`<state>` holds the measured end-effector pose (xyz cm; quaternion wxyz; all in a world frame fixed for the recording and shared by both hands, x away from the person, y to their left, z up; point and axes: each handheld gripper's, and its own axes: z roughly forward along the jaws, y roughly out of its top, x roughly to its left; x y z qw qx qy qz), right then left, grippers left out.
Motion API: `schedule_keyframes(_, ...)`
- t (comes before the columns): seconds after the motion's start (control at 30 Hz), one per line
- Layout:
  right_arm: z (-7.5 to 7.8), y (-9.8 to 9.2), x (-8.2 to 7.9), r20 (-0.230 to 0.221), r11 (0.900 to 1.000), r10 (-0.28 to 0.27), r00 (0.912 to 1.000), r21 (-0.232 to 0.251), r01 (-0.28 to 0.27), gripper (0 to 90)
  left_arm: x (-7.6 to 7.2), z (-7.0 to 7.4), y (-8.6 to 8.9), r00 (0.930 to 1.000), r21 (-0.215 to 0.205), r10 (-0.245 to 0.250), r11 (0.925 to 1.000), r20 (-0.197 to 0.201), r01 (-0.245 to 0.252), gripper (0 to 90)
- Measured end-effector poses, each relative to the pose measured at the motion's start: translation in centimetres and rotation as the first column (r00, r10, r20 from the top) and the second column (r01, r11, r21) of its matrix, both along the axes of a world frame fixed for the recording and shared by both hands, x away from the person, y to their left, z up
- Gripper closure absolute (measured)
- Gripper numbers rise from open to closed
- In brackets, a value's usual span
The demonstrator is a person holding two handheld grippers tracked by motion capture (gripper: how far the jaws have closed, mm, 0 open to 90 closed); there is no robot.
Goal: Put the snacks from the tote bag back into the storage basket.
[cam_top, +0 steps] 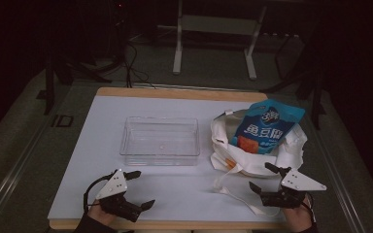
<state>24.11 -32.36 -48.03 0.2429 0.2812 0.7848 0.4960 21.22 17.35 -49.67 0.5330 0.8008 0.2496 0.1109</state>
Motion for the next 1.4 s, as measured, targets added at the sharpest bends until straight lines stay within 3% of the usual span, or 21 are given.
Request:
schedule_keyframes(0.1, 0.2, -0.1, -0.1, -0.011, 1.0, 0.007, 0.9999, 0.0, -0.007, 13.5, 0.2, 0.2, 0.3, 0.9987, -0.038, -0.036, 0.9987, -0.037, 0.035, 0.0)
schedule_keyframes(0.2, 0.4, -0.1, -0.1, -0.011, 1.0, 0.022, 0.9997, -0.01, -0.022, 13.4, 0.3, 0.5, 0.5, 0.9984, -0.057, -0.028, 0.998, -0.049, 0.025, 0.0)
schedule_keyframes(0.23, 0.9, -0.1, -0.2, -0.019, 0.999, 0.041, 0.999, -0.035, -0.042, 13.5, 0.3, 0.6, 0.5, 0.997, -0.068, -0.033, 0.9973, -0.071, 0.028, 0.0)
schedule_keyframes(0.27, 1.4, -0.1, -0.2, -0.056, 0.997, 0.061, 0.9966, -0.041, -0.063, 13.5, 0.4, 0.7, 0.5, 0.9955, -0.077, -0.036, 0.9966, -0.087, 0.03, 0.0)
schedule_keyframes(0.3, 1.4, -0.1, -0.2, -0.056, 0.997, 0.061, 0.9966, -0.041, -0.063, 13.5, 0.3, 0.7, 0.3, 0.9951, -0.078, -0.037, 0.9965, -0.092, 0.03, 0.0)
schedule_keyframes(0.43, 1.9, -0.4, -0.3, -0.082, 0.997, 0.068, 0.9943, -0.032, -0.071, 13.1, -0.1, 1.3, -0.9, 0.9963, -0.013, -0.039, 0.9992, -0.076, 0.039, 0.0)
schedule_keyframes(0.6, 2.6, -0.9, -0.3, -0.107, 0.989, 0.146, 0.9835, 0.052, -0.141, 12.9, 0.2, 2.2, -1.7, 0.9933, -0.05, -0.088, 0.9952, -0.076, 0.084, 0.0)
schedule_keyframes(0.7, 3.0, -0.9, -0.3, -0.107, 0.99, 0.132, 0.9854, 0.056, -0.127, 13.6, 0.5, 2.8, -2.3, 0.9925, -0.04, -0.109, 0.9935, -0.056, 0.107, 0.0)
schedule_keyframes(0.8, 3.4, -1.1, -0.4, -0.105, 0.986, 0.156, 0.9822, 0.078, -0.149, 13.0, 0.9, 3.6, -2.8, 0.9904, -0.054, -0.133, 0.9899, -0.038, 0.131, 0.0)
schedule_keyframes(0.87, 3.5, -1.1, -0.4, -0.092, 0.986, 0.158, 0.9831, 0.073, -0.152, 13.0, 1.2, 4.1, -3.1, 0.9911, -0.056, -0.133, 0.9896, -0.009, 0.132, 0.0)
schedule_keyframes(1.03, 4.5, -1.3, -0.4, -0.073, 0.989, 0.147, 0.9864, 0.036, -0.144, 12.9, 2.2, 4.7, -3.9, 0.9898, -0.044, -0.142, 0.9888, 0.014, 0.142, 0.0)
schedule_keyframes(1.4, 7.3, -1.6, 0.4, -0.01, 0.982, 0.184, 0.9829, 0.04, -0.183, 12.9, 4.0, 7.2, -5.6, 0.9855, -0.056, -0.158, 0.9852, 0.061, 0.162, 0.0)
